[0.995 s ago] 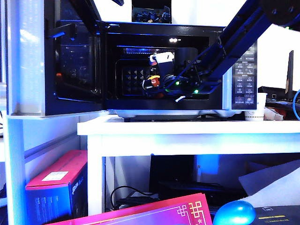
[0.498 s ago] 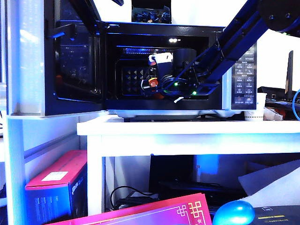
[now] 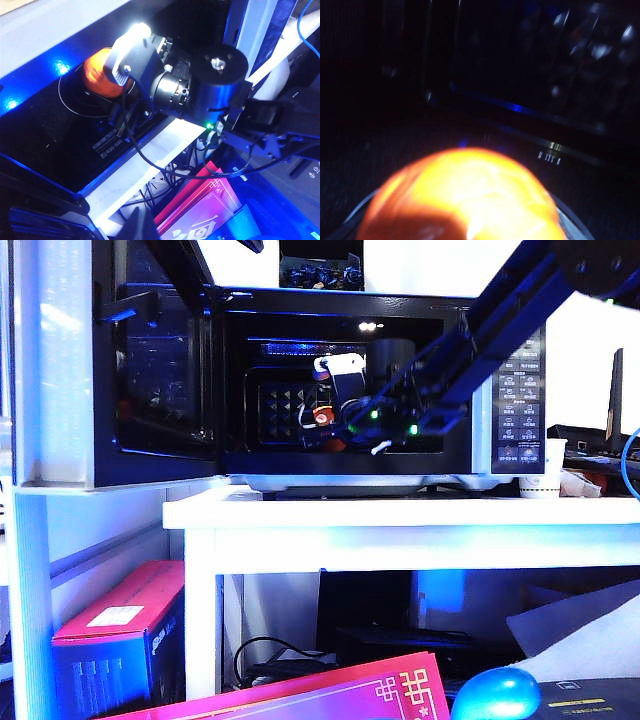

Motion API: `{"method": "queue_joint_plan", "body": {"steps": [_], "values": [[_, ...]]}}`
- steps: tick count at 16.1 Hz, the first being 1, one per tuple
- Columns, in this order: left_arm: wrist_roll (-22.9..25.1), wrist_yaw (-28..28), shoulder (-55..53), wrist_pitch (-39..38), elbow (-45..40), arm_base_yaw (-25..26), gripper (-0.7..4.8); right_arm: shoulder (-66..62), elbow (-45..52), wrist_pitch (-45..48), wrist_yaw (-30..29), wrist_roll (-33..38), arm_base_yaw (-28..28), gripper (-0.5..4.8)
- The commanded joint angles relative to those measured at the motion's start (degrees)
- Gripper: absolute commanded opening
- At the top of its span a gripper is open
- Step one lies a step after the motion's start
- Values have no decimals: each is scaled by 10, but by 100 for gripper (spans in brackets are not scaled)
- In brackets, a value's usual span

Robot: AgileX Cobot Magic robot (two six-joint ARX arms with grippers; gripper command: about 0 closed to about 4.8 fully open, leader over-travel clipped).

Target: Open the microwave door, place the orange inside the microwave, then close the microwave door.

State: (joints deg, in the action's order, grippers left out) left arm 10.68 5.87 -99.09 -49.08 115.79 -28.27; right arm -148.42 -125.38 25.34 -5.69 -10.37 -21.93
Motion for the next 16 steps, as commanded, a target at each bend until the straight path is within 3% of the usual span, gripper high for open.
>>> {"method": "queue_joint_plan", "body": {"steps": [1,16], "values": [[-2,2,1,3,1,0,-5,10,1,-44,-5,-2,-3,479],[0,2,0,8,1,0,-5,49,1,-261,-9,-37,-2,479]]}}
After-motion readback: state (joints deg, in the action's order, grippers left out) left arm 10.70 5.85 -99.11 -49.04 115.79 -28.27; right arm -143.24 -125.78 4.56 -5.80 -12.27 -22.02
